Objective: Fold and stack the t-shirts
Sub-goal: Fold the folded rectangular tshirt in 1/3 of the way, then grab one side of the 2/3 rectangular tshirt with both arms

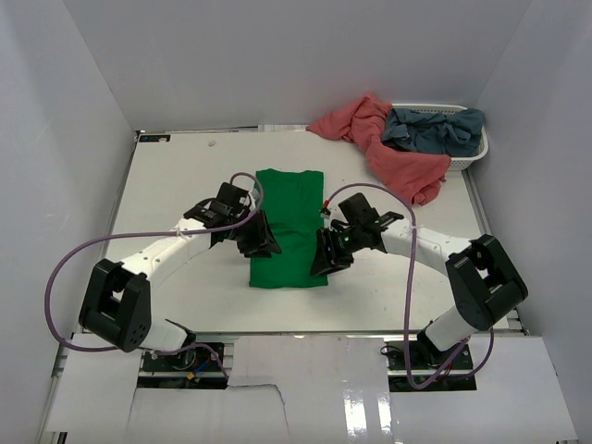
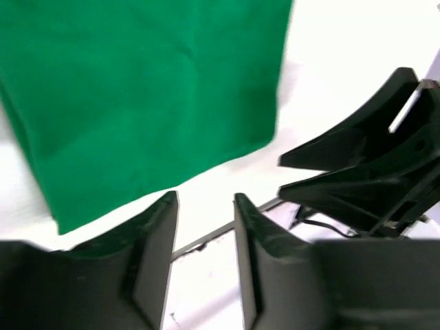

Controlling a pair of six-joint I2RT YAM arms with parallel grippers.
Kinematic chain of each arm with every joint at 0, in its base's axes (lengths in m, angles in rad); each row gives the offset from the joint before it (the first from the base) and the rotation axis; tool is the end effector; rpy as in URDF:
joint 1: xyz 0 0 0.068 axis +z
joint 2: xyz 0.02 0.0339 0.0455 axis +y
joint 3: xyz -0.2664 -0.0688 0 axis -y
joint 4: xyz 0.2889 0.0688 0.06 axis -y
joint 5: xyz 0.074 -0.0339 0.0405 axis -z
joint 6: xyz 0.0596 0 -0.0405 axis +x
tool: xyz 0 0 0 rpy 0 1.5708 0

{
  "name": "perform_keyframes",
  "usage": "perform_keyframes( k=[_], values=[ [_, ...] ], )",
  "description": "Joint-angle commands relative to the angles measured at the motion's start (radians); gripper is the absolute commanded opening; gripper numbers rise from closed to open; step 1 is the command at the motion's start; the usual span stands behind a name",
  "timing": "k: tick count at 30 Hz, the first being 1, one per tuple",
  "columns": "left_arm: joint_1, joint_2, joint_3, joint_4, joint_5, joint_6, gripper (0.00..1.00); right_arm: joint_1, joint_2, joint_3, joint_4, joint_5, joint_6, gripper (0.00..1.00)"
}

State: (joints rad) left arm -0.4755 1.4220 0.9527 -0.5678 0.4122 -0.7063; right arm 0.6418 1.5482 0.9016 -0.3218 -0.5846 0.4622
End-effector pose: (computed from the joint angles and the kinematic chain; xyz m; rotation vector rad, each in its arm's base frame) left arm 0.2831 -0.1726 0.1891 -0.1625 2.7838 -0.9074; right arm 0.2613 0.2364 0.1517 -0.4948 2.6735 1.1346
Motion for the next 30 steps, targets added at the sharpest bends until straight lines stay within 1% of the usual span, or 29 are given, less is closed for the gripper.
perform_keyframes(
  k=[1, 4, 5, 7, 8, 14, 24, 30],
  values=[
    [0.000, -0.031, -0.079, -0.078, -0.052, -0.002, 0.50, 0.001, -0.017, -0.038, -0.105, 0.089, 0.012, 0.47],
    [0.008, -0.058, -0.150, -0.040, -0.041, -0.045, 0.59, 0.002, -0.036, -0.076, -0.106, 0.118, 0.039, 0.50],
    [0.014, -0.070, -0.195, -0.027, -0.038, -0.057, 0.60, 0.001, -0.040, -0.082, -0.109, 0.133, 0.058, 0.50],
    [0.018, -0.103, -0.229, -0.003, -0.042, -0.088, 0.64, 0.001, -0.046, -0.089, -0.118, 0.155, 0.076, 0.50],
    [0.023, -0.110, -0.255, 0.003, -0.042, -0.094, 0.65, 0.001, -0.046, -0.093, -0.120, 0.166, 0.079, 0.50],
    [0.037, -0.103, -0.288, 0.035, -0.021, -0.105, 0.65, 0.001, -0.013, -0.090, -0.089, 0.183, 0.089, 0.50],
    [0.054, -0.081, -0.305, 0.072, -0.029, -0.114, 0.65, 0.001, 0.101, -0.067, 0.015, 0.169, 0.124, 0.50],
    [0.090, -0.087, -0.338, 0.075, -0.046, -0.113, 0.65, 0.001, 0.112, -0.056, 0.040, 0.207, 0.148, 0.50]
  ],
)
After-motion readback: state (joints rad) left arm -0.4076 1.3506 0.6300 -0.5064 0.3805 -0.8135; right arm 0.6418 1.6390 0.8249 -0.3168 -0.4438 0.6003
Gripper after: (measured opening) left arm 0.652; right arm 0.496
